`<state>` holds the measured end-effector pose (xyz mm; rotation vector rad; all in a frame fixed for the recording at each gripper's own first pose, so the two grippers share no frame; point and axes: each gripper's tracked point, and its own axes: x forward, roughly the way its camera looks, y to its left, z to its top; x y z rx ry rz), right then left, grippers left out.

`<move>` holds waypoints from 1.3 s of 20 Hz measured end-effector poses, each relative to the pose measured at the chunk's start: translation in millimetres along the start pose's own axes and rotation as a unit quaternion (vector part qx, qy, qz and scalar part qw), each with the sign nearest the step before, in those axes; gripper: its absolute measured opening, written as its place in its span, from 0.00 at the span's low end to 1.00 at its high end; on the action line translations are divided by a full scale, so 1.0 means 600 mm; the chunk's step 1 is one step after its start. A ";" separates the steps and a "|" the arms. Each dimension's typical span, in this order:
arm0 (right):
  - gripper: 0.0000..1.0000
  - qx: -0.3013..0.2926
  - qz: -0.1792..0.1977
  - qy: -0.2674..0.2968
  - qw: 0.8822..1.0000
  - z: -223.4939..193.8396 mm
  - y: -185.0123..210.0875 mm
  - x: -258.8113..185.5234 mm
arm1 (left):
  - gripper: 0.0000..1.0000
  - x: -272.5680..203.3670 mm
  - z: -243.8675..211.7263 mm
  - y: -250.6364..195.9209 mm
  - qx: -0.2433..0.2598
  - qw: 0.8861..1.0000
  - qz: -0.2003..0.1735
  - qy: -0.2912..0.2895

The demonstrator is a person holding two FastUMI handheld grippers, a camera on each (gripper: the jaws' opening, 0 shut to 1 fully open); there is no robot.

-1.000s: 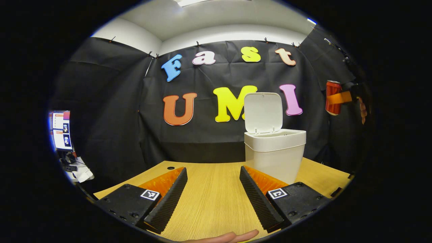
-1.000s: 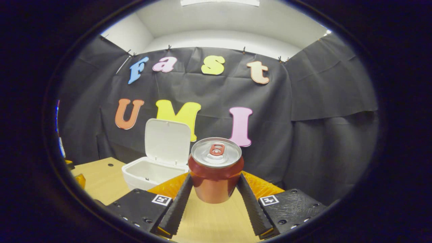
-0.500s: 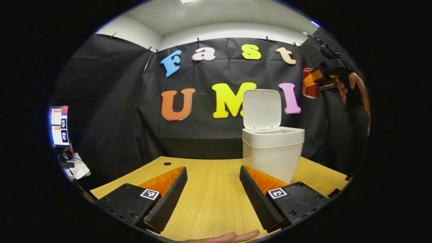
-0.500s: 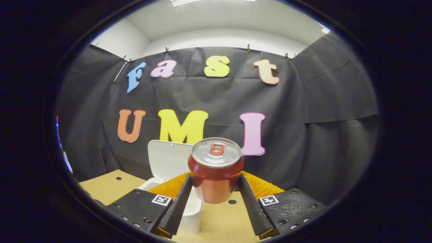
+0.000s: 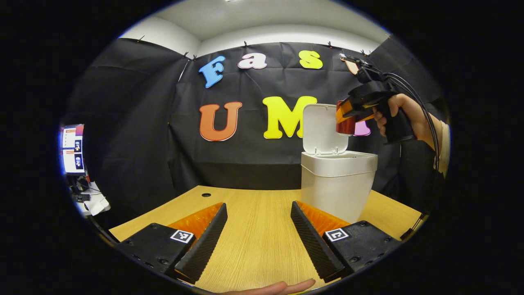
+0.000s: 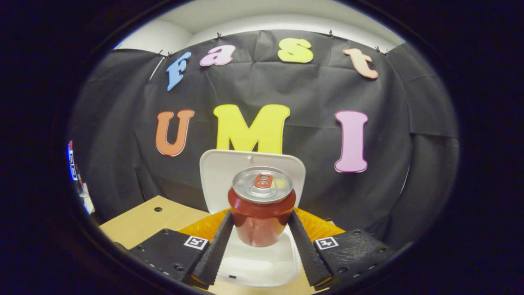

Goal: Press the lid of the desktop garbage bin to open it, pick up the crumpled paper on the desktop and throw it into the bin, then pick up the pop can on the desktop and drop it into the bin, and finally close the garbage bin lid.

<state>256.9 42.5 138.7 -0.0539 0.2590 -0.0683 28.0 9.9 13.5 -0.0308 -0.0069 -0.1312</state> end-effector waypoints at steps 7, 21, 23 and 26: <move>0.84 -0.008 0.052 0.097 0.994 -0.098 0.097 0.015 | 1.00 0.004 -0.001 0.026 -0.014 1.000 0.009 0.008; 0.87 -0.016 0.042 0.031 0.999 0.029 0.102 -0.045 | 1.00 0.004 -0.002 0.028 -0.026 1.000 -0.001 0.014; 0.87 -0.010 0.039 0.022 0.999 0.052 0.097 -0.055 | 1.00 0.004 0.001 0.031 -0.028 1.000 0.001 0.011; 0.88 -0.004 0.034 0.000 0.999 0.099 0.092 -0.063 | 1.00 0.005 0.001 0.032 -0.031 0.999 -0.004 0.011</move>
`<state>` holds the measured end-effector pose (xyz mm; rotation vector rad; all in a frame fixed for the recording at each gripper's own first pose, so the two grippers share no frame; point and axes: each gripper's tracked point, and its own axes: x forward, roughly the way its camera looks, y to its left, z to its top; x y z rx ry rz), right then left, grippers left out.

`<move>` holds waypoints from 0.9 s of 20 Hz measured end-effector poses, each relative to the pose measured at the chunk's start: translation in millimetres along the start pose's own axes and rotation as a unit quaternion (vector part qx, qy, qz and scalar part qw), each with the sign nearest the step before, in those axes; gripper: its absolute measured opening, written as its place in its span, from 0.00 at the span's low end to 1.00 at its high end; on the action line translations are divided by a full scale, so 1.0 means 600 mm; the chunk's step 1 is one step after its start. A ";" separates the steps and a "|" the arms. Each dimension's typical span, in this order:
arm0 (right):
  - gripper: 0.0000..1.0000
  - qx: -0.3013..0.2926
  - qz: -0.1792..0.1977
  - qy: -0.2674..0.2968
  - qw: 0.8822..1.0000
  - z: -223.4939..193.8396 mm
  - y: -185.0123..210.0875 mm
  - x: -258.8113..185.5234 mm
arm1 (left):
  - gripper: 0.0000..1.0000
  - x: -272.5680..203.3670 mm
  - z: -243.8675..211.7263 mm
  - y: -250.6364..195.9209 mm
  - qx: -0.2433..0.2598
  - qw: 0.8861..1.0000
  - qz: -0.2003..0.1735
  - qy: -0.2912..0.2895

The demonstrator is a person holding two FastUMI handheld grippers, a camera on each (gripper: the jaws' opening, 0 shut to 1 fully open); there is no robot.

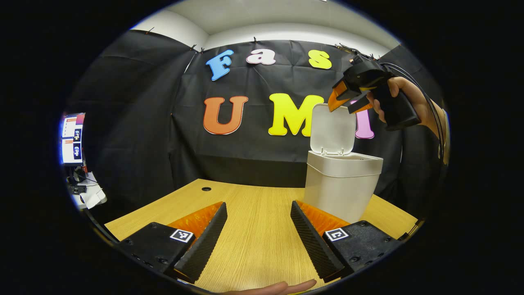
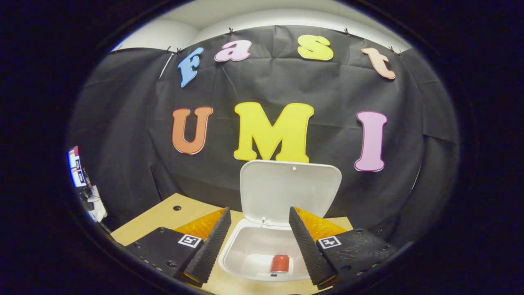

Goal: Press the lid of the desktop garbage bin to open it, pick up the crumpled paper on the desktop and throw it into the bin, then pick up the pop can on the desktop and drop it into the bin, and finally close the garbage bin lid.

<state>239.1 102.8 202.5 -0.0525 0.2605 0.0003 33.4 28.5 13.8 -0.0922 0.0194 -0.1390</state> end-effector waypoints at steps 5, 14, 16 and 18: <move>0.87 0.022 -0.008 -0.032 0.999 0.067 -0.009 0.011 | 1.00 -0.003 0.004 0.011 -0.012 1.000 -0.006 0.000; 0.87 0.013 -0.044 -0.060 0.997 0.115 -0.033 0.128 | 0.98 -0.009 0.006 0.007 -0.012 0.999 -0.035 -0.003; 0.92 0.001 -0.049 -0.055 0.997 0.107 -0.040 0.153 | 0.98 -0.011 0.011 0.008 0.001 0.999 -0.033 -0.010; 0.89 0.013 -0.046 -0.056 0.997 0.109 -0.042 0.157 | 0.98 -0.009 0.007 0.007 0.000 0.999 -0.033 -0.007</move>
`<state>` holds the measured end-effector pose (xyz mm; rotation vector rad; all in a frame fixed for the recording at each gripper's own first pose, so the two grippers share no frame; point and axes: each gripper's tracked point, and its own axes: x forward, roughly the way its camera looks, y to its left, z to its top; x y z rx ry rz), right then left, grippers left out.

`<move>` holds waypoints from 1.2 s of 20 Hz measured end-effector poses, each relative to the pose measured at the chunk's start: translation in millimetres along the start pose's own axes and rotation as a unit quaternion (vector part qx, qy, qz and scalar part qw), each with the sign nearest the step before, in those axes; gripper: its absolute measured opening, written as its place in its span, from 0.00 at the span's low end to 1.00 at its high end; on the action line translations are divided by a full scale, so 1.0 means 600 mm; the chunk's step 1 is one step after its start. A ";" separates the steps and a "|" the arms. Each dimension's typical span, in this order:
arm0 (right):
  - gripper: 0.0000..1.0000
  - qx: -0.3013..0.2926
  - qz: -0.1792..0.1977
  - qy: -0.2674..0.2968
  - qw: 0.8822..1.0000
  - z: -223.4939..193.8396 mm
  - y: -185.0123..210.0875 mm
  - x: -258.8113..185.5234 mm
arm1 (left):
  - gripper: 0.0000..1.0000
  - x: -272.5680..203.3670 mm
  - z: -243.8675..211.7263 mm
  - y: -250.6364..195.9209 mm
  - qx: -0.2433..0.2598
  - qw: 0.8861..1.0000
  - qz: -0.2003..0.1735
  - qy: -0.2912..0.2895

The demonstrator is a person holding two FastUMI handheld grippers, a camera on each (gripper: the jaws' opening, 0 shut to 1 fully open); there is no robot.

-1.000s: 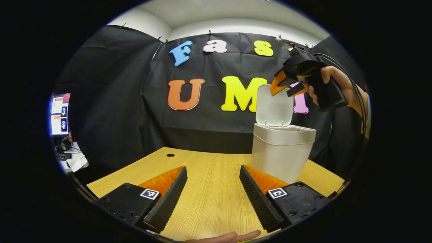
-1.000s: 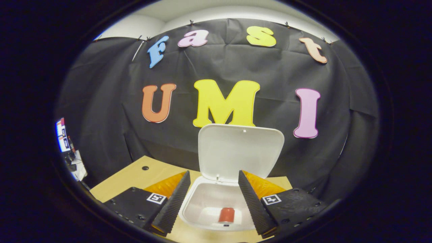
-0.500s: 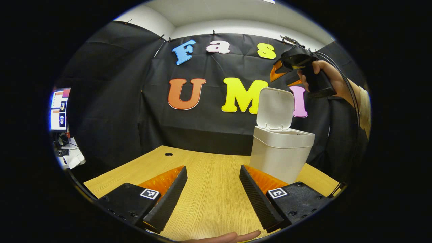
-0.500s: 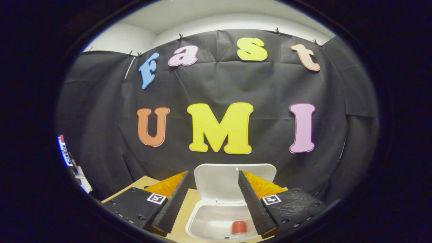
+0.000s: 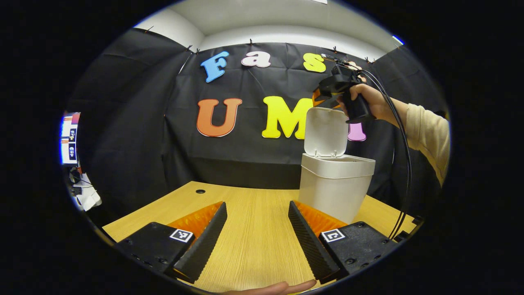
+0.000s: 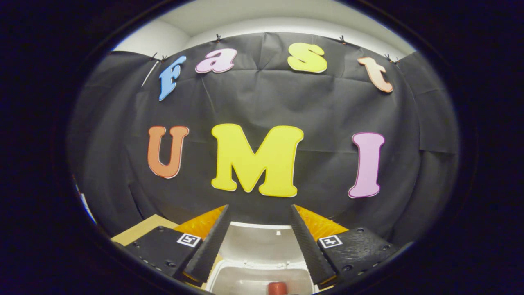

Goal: Press the lid of the desktop garbage bin to open it, pick up the crumpled paper on the desktop and throw it into the bin, then pick up the pop can on the desktop and drop it into the bin, and finally close the garbage bin lid.

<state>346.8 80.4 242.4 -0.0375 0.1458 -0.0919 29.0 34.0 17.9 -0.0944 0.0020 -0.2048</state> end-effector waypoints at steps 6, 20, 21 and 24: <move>0.90 0.025 0.017 0.028 0.999 -0.020 -0.006 -0.036 | 0.98 0.000 -0.007 -0.025 -0.003 1.000 -0.021 0.010; 0.85 0.020 0.038 0.209 0.977 -0.197 -0.025 -0.141 | 0.97 -0.003 -0.016 -0.069 0.017 0.999 -0.041 0.017; 0.85 0.030 0.030 0.225 0.973 -0.212 -0.029 -0.141 | 0.97 -0.004 -0.017 -0.070 0.022 0.999 -0.039 0.017; 0.86 0.056 0.015 0.278 0.959 -0.260 -0.034 -0.138 | 0.97 -0.004 -0.018 -0.074 0.033 0.999 -0.036 0.016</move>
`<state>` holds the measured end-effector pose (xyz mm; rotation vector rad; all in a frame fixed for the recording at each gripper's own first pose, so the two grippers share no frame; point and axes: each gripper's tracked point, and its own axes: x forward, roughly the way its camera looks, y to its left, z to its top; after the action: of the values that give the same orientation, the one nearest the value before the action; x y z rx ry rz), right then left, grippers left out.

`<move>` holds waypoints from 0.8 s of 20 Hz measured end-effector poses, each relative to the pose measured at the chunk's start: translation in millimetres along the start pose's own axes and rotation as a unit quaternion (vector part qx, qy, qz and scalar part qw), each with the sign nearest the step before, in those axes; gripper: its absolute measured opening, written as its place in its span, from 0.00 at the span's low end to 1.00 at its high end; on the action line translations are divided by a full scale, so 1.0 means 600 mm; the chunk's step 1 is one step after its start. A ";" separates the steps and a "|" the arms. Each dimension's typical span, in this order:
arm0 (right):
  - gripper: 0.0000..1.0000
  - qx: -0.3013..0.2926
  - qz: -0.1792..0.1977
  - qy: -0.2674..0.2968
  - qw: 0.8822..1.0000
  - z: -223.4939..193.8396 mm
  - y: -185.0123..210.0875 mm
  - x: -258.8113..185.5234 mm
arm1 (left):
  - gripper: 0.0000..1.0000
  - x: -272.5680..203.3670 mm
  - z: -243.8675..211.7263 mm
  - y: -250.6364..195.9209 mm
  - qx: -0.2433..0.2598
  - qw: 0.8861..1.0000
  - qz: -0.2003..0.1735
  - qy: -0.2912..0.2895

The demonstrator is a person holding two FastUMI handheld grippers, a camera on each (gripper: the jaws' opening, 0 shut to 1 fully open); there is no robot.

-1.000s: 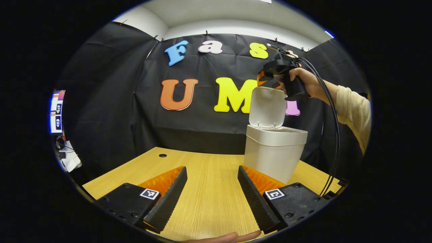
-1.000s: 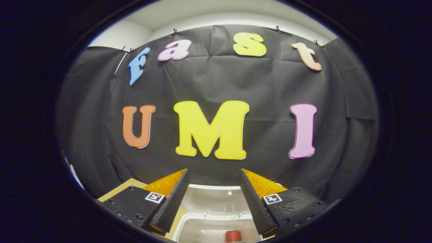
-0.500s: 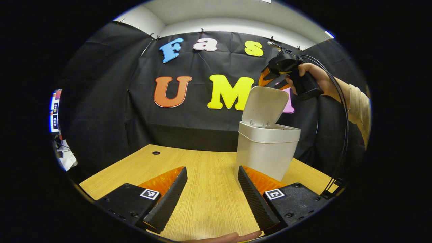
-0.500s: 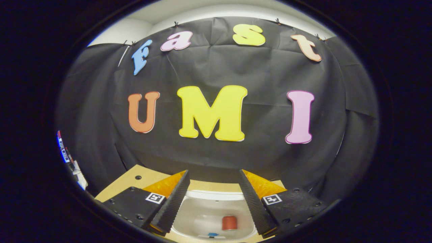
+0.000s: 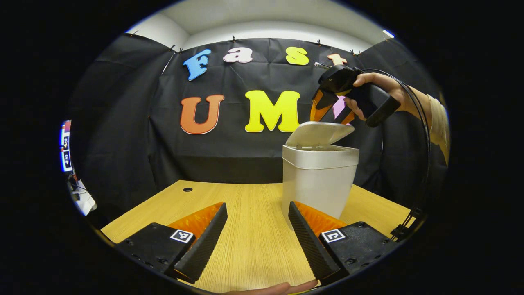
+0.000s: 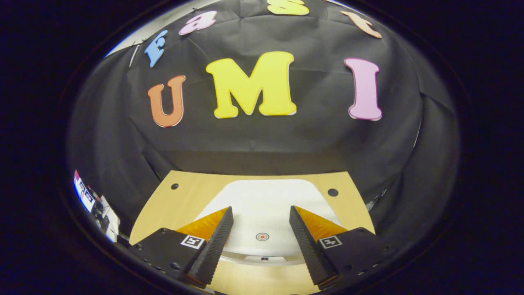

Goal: Press the lid of the desktop garbage bin to open it, pick up the crumpled paper on the desktop and throw it into the bin, then pick up the pop can on the desktop and drop it into the bin, and finally close the garbage bin lid.

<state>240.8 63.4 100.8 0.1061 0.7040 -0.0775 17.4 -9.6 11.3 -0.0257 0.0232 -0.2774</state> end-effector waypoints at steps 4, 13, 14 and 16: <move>0.86 -0.018 -0.025 0.032 0.999 -0.037 -0.013 -0.005 | 0.97 -0.005 -0.001 0.001 -0.001 1.000 -0.001 0.000; 0.86 -0.020 -0.053 0.060 0.997 -0.081 -0.019 -0.020 | 0.97 0.003 -0.009 0.019 -0.003 1.000 0.018 0.010; 0.87 -0.021 -0.049 0.051 0.997 -0.078 -0.019 -0.021 | 0.98 0.004 -0.011 0.018 -0.005 1.000 0.018 0.013; 0.87 -0.020 -0.041 0.032 0.998 -0.079 -0.019 -0.018 | 0.98 0.004 -0.013 0.014 -0.005 1.000 0.015 0.014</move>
<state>200.7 58.1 71.3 0.0411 0.7740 -0.1388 21.8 -2.3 3.5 -0.0322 0.0537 -0.2472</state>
